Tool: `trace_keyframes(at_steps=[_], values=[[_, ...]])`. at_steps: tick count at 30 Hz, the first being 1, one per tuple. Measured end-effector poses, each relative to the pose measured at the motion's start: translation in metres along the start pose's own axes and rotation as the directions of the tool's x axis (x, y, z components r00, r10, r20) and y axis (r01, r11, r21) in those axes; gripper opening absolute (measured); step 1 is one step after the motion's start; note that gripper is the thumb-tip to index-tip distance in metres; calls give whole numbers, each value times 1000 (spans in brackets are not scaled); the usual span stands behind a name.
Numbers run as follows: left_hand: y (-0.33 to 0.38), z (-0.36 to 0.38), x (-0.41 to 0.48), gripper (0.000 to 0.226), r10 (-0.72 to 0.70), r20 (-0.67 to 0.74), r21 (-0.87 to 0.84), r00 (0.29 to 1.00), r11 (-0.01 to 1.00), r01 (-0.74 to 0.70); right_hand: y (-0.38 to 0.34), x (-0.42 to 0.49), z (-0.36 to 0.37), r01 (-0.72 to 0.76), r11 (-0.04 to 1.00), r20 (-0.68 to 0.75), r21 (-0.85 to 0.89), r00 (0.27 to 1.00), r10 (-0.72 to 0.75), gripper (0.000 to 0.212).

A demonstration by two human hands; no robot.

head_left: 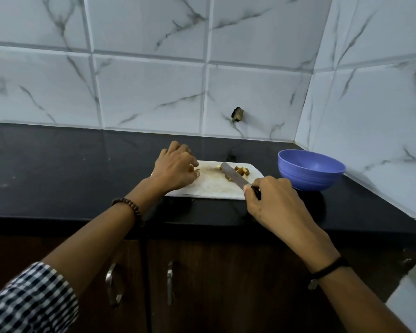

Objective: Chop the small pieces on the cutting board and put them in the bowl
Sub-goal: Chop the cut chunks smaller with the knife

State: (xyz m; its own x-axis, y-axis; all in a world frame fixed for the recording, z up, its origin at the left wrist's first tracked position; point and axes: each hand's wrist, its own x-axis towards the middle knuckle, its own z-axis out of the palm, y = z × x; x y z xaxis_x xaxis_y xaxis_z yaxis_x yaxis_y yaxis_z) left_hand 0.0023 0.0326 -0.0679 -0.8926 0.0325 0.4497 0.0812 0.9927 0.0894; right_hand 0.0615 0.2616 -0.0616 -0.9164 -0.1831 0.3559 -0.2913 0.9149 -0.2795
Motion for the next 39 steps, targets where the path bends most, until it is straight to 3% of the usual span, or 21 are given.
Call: trace_keyframes(at_steps=[2,7,11,16,27,33,39], values=[[3,3,1,28,9,7,42,1000,999,-9,-1,0,0,15,1000,-11,9,1000,-15,33],[8,2,3,26,44,-10,-37,999,998,-44,1,2,0,24,999,-4,30,1000,-24,33],[13,3,4,30,68,19,-166,997,984,-64,1,2,0,28,998,6,53,1000,-28,32],[10,-2,4,23,26,104,-427,994,904,21,1,0,1,46,996,15,83,999,-47,31],[15,-4,-1,10,-55,75,-462,996,883,84,-14,-4,9,86,995,-4,40,996,-86,35],[17,-3,-1,11,-61,77,-452,995,888,89,-28,-1,12,95,993,42,-66,995,-92,36],[18,-1,-3,8,-76,50,-462,996,882,90,-37,8,16,67,998,124,-12,990,-65,31]])
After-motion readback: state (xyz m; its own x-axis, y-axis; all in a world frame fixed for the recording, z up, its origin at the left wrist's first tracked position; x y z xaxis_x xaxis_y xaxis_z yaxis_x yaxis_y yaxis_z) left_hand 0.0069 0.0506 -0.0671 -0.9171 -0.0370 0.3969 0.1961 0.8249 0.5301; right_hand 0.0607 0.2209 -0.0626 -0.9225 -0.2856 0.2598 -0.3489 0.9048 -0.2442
